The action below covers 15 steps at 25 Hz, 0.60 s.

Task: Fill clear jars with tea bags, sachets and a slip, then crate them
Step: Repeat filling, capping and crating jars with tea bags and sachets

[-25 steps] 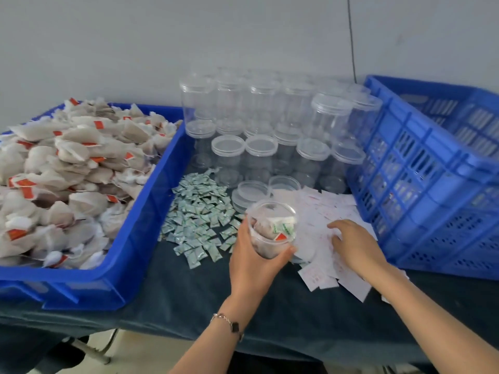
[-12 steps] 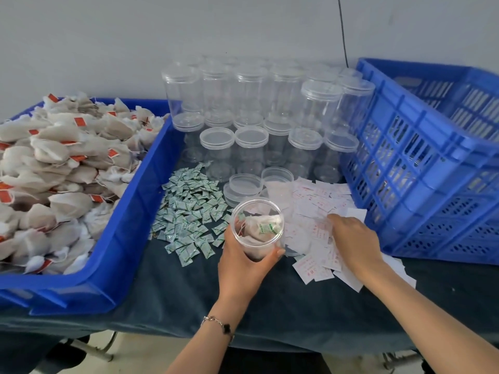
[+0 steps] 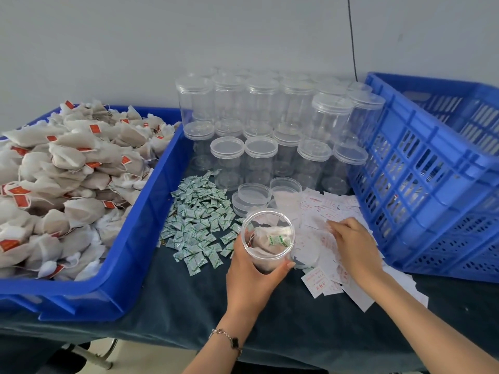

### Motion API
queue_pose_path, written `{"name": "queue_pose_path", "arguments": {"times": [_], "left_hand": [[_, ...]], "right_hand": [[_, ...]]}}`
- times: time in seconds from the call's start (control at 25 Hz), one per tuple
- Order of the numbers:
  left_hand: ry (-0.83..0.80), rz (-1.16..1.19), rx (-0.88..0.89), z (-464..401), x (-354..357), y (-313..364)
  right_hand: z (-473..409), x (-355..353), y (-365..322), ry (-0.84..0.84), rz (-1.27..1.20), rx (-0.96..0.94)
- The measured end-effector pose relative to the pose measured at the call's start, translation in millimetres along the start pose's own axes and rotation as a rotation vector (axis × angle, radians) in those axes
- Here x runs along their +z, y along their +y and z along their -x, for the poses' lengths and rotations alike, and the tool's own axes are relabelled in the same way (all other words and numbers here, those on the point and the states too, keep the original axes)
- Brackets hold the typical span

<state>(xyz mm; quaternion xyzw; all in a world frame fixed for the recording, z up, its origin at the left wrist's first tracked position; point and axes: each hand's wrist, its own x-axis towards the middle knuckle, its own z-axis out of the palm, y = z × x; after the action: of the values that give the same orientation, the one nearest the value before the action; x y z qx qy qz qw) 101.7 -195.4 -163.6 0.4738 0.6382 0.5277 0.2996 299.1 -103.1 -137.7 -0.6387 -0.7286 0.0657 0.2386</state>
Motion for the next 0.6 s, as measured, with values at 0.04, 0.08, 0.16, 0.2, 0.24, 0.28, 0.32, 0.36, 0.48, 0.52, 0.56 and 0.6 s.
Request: {"name": "queue_pose_path", "arguments": {"times": [0.04, 0.08, 0.16, 0.2, 0.24, 0.28, 0.32, 0.36, 0.48, 0.52, 0.56, 0.6], "left_hand": [[0.0, -0.003, 0.002, 0.2, 0.1, 0.1], [0.0, -0.002, 0.004, 0.2, 0.3, 0.0], [-0.001, 0.0, 0.005, 0.1, 0.0, 1.2], [-0.001, -0.002, 0.007, -0.3, 0.0, 1.5], [-0.001, -0.005, 0.01, -0.5, 0.0, 1.4], [-0.001, -0.007, 0.013, -0.8, 0.0, 1.4], [-0.001, -0.006, 0.019, -0.9, 0.0, 1.4], [-0.001, -0.004, 0.02, -0.7, 0.2, 1.3], [0.0, -0.004, 0.007, -0.6, 0.5, 0.6], [0.001, -0.005, 0.003, -0.9, 0.5, 0.1], [0.001, -0.003, 0.002, -0.9, 0.3, -0.1], [0.0, -0.001, 0.003, -0.9, 0.0, -0.2]], "right_hand": [[-0.7, -0.7, 0.4, 0.015, -0.008, 0.016], [-1.7, -2.0, 1.2, 0.029, -0.029, 0.045], [-2.4, -5.9, 1.0, 0.056, -0.08, 0.112], [-2.3, -8.6, -0.2, 0.073, -0.116, 0.144], [-2.0, -11.2, -2.3, 0.086, -0.171, 0.178], [-1.7, -13.6, -5.0, 0.097, -0.228, 0.206], [-1.4, -16.8, -9.7, 0.114, -0.274, 0.219], [-0.8, -21.4, -16.8, 0.136, -0.314, 0.214], [1.6, -44.7, -49.6, 0.178, -0.598, 0.114], [4.1, -53.3, -64.0, 0.152, -0.703, 0.052], [7.2, -59.3, -77.5, 0.098, -0.743, -0.016], [9.5, -62.1, -88.8, 0.028, -0.706, -0.085]]}}
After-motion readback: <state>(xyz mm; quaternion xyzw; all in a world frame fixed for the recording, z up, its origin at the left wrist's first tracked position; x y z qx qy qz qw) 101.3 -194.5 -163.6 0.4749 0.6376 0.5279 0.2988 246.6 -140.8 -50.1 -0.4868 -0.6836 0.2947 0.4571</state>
